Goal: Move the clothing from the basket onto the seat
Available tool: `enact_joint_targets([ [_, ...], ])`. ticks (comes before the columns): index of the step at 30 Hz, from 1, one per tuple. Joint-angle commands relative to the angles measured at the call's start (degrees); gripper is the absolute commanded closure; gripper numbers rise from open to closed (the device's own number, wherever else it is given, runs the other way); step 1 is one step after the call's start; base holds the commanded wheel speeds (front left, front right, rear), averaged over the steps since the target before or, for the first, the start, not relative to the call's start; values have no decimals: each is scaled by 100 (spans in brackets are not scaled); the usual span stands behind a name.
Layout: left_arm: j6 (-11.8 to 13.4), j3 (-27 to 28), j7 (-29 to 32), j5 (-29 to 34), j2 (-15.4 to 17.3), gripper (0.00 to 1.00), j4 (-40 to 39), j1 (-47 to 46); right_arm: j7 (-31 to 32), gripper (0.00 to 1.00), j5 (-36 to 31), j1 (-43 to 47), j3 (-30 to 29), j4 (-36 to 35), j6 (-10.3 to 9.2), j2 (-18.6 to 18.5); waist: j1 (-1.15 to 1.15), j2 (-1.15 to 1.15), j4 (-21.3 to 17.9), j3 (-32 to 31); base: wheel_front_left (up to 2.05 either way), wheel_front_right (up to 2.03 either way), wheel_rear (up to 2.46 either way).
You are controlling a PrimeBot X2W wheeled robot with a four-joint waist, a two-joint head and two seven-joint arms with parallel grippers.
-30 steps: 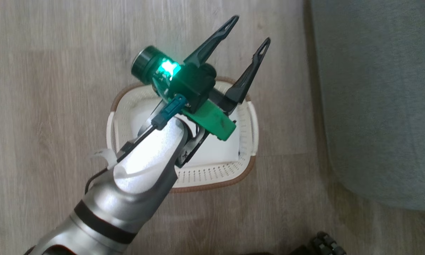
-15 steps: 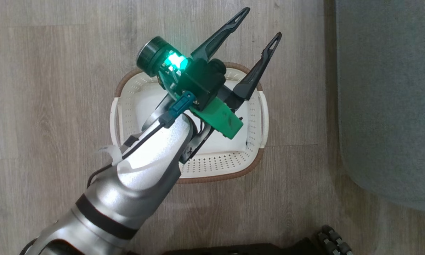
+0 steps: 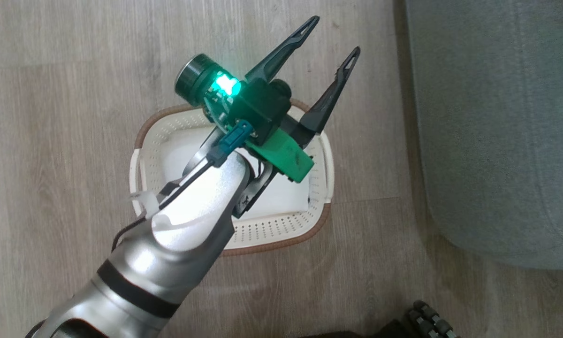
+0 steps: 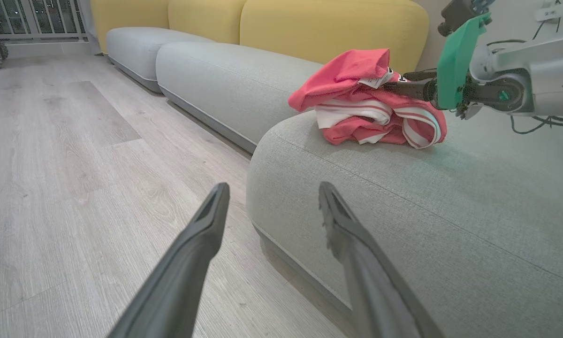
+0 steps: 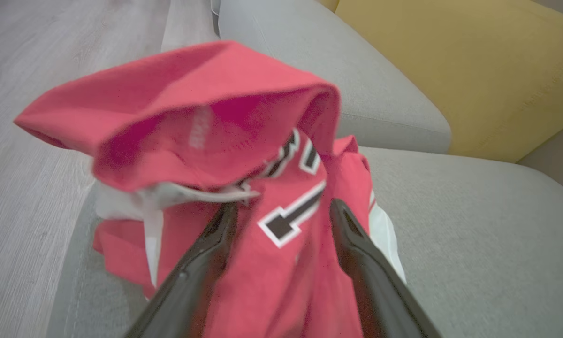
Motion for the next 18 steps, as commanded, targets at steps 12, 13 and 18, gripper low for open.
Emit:
enact_joint_targets([
  [12,6,310,-53,-188,110,0,-52,378,-109,0,1002,874,921,-645,40,79,0,0,-347,-739,0,0,0],
  [13,3,330,-53,-219,106,0,-46,420,-109,0,1089,947,1000,-722,40,85,0,0,-352,-815,0,0,0],
  [18,-10,437,-53,-360,79,0,-37,667,-110,0,1489,1294,1368,-1102,40,76,0,0,-313,-1250,0,0,0],
])
